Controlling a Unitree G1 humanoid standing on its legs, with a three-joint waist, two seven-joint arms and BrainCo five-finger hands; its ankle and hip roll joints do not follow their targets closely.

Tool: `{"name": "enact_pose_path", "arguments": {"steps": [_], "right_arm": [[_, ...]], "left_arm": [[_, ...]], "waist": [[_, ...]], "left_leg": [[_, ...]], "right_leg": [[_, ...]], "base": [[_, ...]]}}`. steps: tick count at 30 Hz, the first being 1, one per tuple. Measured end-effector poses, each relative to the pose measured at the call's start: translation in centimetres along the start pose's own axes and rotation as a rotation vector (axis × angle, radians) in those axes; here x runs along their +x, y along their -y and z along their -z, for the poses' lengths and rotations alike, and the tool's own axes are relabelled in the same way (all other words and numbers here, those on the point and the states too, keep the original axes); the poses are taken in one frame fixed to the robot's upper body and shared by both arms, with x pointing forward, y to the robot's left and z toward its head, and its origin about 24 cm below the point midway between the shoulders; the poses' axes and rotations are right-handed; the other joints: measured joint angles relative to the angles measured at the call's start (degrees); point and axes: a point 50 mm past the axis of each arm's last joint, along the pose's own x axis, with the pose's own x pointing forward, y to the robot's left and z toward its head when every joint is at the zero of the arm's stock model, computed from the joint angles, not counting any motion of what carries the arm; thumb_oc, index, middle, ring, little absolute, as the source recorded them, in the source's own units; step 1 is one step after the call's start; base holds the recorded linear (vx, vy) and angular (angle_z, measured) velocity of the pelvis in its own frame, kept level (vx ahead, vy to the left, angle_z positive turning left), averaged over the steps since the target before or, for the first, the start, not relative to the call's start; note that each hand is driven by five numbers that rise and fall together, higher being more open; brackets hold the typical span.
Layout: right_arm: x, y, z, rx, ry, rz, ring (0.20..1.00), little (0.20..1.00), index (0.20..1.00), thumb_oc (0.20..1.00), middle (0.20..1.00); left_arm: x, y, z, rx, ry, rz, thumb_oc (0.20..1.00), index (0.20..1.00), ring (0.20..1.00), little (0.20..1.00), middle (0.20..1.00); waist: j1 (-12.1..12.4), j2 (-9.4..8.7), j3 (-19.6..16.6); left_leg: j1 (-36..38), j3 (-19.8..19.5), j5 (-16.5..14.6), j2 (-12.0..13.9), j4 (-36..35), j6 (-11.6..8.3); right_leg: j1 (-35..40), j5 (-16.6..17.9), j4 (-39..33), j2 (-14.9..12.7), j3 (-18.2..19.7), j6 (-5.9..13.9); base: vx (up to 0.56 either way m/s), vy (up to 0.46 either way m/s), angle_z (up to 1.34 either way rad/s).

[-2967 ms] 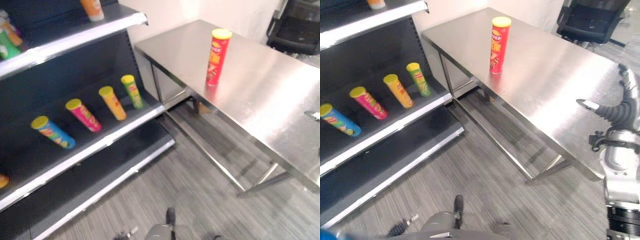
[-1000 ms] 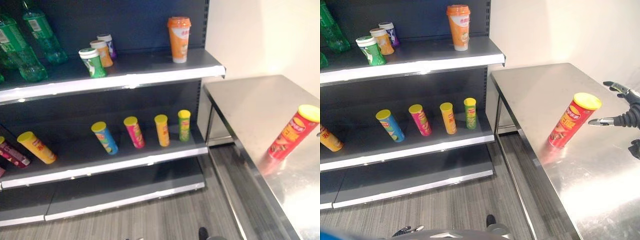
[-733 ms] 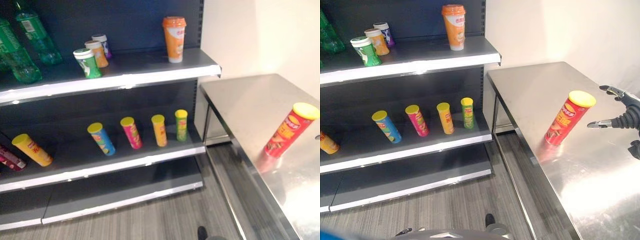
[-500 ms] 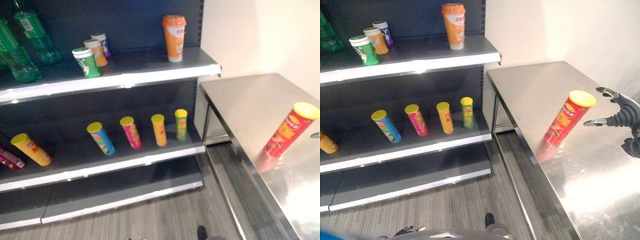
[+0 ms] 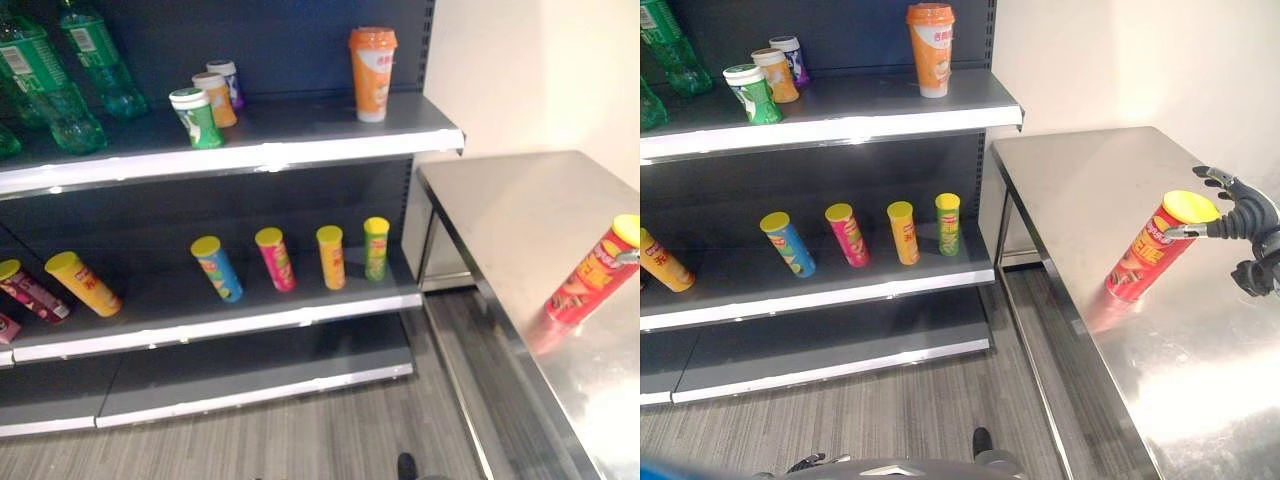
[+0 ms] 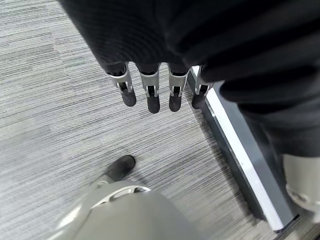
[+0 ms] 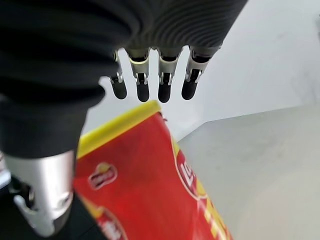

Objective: Put the goods on the table back onto the shelves and tidy them up.

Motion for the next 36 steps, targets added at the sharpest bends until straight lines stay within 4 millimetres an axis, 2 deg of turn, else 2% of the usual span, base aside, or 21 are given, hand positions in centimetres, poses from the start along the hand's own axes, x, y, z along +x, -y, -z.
{"name": "enact_pose_path", "arguments": {"steps": [6,13,14,21,24,25,27,29,33,36], "right_arm": [[0.6,-1.0,0.9,0.04,-0.045,-0.059,1.0,1.0,1.0,1.0,1.0],[1.5,-1.5,0.4,0.09,-0.036,-0.113,1.0,1.0,1.0,1.0,1.0],[1.6,-1.5,0.3,0.089,-0.033,-0.12,0.2,0.2,0.2,0.2,0.2],[1.4,-1.7,0.6,0.083,-0.043,-0.133,0.2,0.2,0.2,0.2,0.2],[0.7,-1.7,1.0,0.074,-0.051,-0.122,0.2,0.2,0.2,0.2,0.2],[-0.5,-1.3,1.4,0.044,-0.05,-0.1,0.2,0.2,0.2,0.2,0.2],[-1.5,-0.7,2.0,0.023,-0.067,-0.06,0.2,0.2,0.2,0.2,0.2],[-1.8,-0.5,2.0,0.028,-0.063,-0.017,0.2,0.2,0.2,0.2,0.2],[-2.7,0.6,0.9,0.118,0.028,0.188,0.2,0.2,0.2,0.2,0.2],[-2.8,0.7,-1.1,0.103,0.125,0.269,0.2,0.2,0.2,0.2,0.2]], "left_arm": [[0.0,0.2,-0.2,0.012,0.003,0.021,1.0,1.0,1.0,1.0,1.0],[0.1,0.2,-0.4,0.025,0.008,0.03,1.0,1.0,1.0,1.0,1.0],[0.1,0.2,-0.6,0.026,0.012,0.029,1.0,1.0,1.0,1.0,1.0],[0.1,-0.1,-0.3,0.02,0.006,0.021,1.0,1.0,1.0,1.0,1.0],[0.0,-0.3,-0.1,0.005,0.001,0.012,1.0,1.0,1.0,1.0,1.0],[0.0,-0.6,-0.1,-0.026,0.002,-0.007,1.0,1.0,1.0,1.0,1.0],[0.0,-0.9,-0.1,-0.043,0.004,-0.022,1.0,1.0,1.0,1.0,1.0],[-0.1,-1.2,0.1,-0.054,-0.002,-0.036,1.0,1.0,1.0,1.0,1.0],[-0.2,-1.6,0.3,-0.084,-0.005,-0.069,1.0,1.0,1.0,1.0,1.0],[-0.1,-2.1,-0.4,-0.111,0.024,-0.097,1.0,1.0,1.0,1.0,1.0]], "waist": [[0.0,-0.04,0.2],[-0.1,-0.7,1.4],[0.3,-1.05,1.6],[1.5,-2.07,2.1],[1.7,-2.1,2.2],[2.3,-2.05,2.1],[2.5,-2.12,2.2],[1.6,-2.08,2.2],[0.7,-1.87,2.4],[1.0,-1.44,2.8]], "left_leg": [[0.0,0.0,0.0,0.1,0.0,-0.04],[0.1,0.0,0.1,0.2,0.0,-0.06],[0.1,-0.1,0.2,0.3,0.0,-0.17],[0.2,-1.4,0.3,0.4,0.0,-0.35],[0.2,-1.5,0.3,0.4,0.0,-0.29],[0.3,-1.6,0.3,0.4,0.0,-0.3],[0.3,-1.6,0.3,0.4,0.0,-0.35],[0.7,-1.6,0.3,0.4,0.0,-0.37],[0.7,-1.5,0.1,0.5,0.0,-0.35],[-1.6,-2.1,-0.9,0.6,3.9,-1.04]], "right_leg": [[0.0,0.0,0.0,0.1,0.0,0.0],[0.1,0.0,0.0,0.2,-0.1,0.0],[0.2,0.0,0.0,0.2,-0.3,0.0],[0.8,-0.1,0.0,0.1,-1.4,-0.11],[0.9,-0.2,0.0,0.1,-1.4,-0.09],[1.0,-0.3,0.0,0.1,-1.5,-0.18],[1.1,-0.3,0.0,0.1,-1.6,-0.19],[1.2,-0.3,0.0,0.2,-1.5,-0.2],[1.3,-0.4,0.0,0.3,-1.4,-0.27],[0.7,-0.6,0.0,0.7,-0.8,-0.66]], "base": [[0.0,-0.006,0.0],[0.0,0.0,0.0],[0.0,0.0,0.0],[-0.01,-0.001,0.09],[0.0,0.0,0.0],[0.0,0.0,0.0],[0.0,0.0,0.0],[0.01,-0.036,0.0],[-0.05,-0.049,-0.03],[-0.12,-0.003,0.01]]}}
